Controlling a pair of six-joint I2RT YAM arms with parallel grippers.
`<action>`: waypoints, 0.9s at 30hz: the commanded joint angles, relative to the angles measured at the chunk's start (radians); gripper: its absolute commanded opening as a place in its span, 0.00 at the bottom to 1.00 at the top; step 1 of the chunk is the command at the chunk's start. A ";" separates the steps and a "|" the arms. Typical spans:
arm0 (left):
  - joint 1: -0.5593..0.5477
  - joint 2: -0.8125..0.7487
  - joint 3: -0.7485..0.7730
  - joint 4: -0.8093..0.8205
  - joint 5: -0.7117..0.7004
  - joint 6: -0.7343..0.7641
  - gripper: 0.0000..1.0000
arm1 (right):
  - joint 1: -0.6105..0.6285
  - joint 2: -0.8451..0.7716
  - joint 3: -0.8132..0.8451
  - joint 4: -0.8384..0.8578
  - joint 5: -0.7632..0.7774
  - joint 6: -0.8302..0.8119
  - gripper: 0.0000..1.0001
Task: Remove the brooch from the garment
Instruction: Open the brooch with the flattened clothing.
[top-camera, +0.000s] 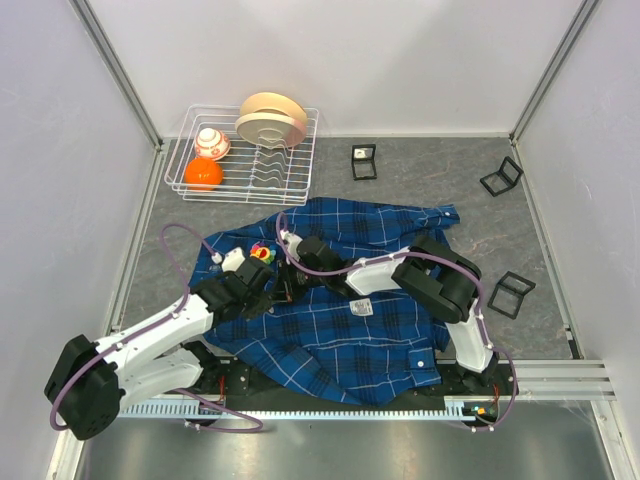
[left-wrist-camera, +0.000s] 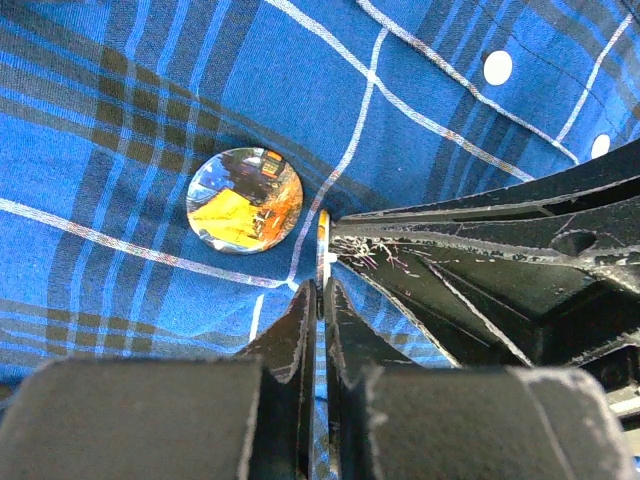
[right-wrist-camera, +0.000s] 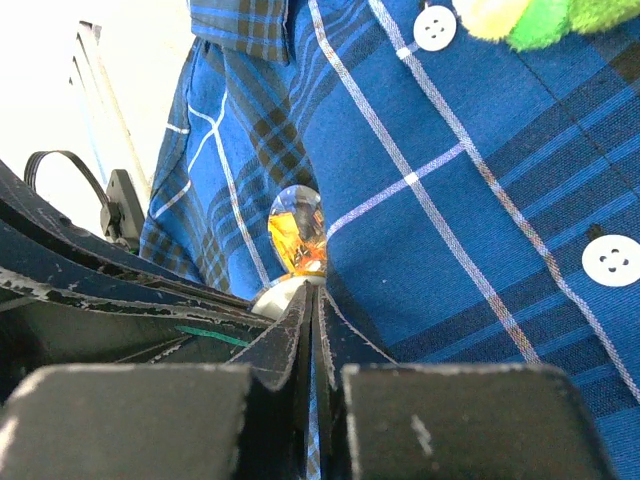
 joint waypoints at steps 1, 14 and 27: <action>0.004 0.004 -0.007 0.064 -0.012 0.050 0.02 | 0.018 0.011 0.035 0.022 -0.009 -0.014 0.05; 0.004 0.039 0.039 -0.026 0.011 -0.132 0.02 | 0.044 -0.048 -0.006 -0.006 0.065 -0.075 0.04; 0.013 0.020 0.029 0.014 -0.003 -0.189 0.02 | 0.107 -0.080 -0.074 0.109 0.040 -0.112 0.00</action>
